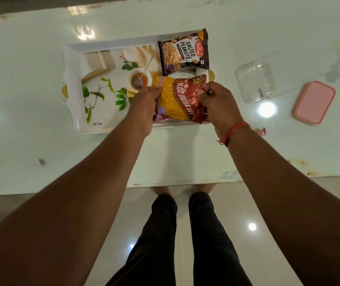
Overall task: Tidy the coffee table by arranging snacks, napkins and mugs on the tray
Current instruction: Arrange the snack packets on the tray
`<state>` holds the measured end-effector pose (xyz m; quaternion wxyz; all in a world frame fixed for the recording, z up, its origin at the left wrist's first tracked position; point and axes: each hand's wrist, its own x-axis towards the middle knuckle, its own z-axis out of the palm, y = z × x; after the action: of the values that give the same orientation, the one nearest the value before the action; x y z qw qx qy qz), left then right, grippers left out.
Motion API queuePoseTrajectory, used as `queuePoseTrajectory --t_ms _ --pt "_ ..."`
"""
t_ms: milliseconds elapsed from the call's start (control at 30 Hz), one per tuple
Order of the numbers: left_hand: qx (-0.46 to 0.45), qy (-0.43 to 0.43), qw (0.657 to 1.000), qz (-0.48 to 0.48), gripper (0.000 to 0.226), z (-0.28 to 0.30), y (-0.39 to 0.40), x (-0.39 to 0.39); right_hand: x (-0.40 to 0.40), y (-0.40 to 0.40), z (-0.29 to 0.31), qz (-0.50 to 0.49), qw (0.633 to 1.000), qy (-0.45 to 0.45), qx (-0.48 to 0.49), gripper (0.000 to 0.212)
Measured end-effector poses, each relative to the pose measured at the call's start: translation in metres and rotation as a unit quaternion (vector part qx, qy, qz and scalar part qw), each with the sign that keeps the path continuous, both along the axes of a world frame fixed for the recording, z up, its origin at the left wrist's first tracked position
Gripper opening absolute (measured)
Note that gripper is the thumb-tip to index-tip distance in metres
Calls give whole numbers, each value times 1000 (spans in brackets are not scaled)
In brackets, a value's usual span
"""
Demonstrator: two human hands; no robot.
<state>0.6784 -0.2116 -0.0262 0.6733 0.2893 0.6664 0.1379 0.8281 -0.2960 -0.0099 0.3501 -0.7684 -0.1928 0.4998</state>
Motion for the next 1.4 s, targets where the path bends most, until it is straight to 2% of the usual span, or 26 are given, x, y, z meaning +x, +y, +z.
queuePoseTrajectory --t_ms 67,267,433,500,567,633,733,867,1000,1067,1300,1400 --pt "12 30 999 -1 10 0 -1 1 3 0 -2 -24 999 -25 -6 28" --pt "52 107 993 -18 17 -14 -12 10 4 0 -9 -34 988 -148 -26 22" --pt "140 159 972 -105 10 -6 -16 28 10 3 -15 -12 975 -223 -15 13" --pt "198 173 950 -168 23 -10 -18 28 12 3 -17 -17 973 -231 -18 9" --pt "256 215 911 -242 50 -19 -21 25 13 3 -19 -17 972 -234 -23 8" --pt "273 265 876 -298 65 -24 -25 22 13 3 -21 -13 973 -230 -28 5" --pt "287 304 844 -337 64 -24 -30 23 13 3 -25 5 976 -217 -32 8" --pt "272 299 838 -366 60 -25 -32 26 14 6 -25 32 971 -235 -38 14" --pt "283 277 832 -387 58 -26 -35 28 15 7 -23 16 971 -238 -30 4" --pt "285 278 830 -391 60 -27 -35 28 15 4 -22 3 973 -231 -26 8" --pt "317 355 751 -457 69 -25 -38 20 17 -3 -25 -30 982 -182 -41 11" --pt "318 353 754 -454 74 -24 -38 14 16 -5 -22 -23 978 -206 -23 21"
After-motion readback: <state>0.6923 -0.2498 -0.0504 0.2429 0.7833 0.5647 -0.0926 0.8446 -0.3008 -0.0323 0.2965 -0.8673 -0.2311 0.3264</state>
